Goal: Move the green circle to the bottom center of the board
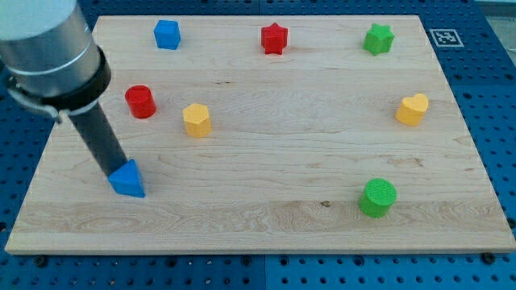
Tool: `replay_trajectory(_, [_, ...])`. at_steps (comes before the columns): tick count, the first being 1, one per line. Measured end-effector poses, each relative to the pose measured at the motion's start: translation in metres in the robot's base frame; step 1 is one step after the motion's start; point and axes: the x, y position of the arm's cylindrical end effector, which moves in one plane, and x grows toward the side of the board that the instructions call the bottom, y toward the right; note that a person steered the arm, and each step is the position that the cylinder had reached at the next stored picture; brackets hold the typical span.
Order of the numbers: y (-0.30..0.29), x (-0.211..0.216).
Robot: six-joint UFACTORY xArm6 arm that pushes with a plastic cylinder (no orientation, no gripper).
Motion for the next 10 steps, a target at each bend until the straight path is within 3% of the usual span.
replay_trajectory(1, [0.012, 0.015])
replay_trajectory(5, [0.026, -0.011])
replay_trajectory(7, [0.155, -0.011])
replay_trajectory(10, [0.431, -0.011])
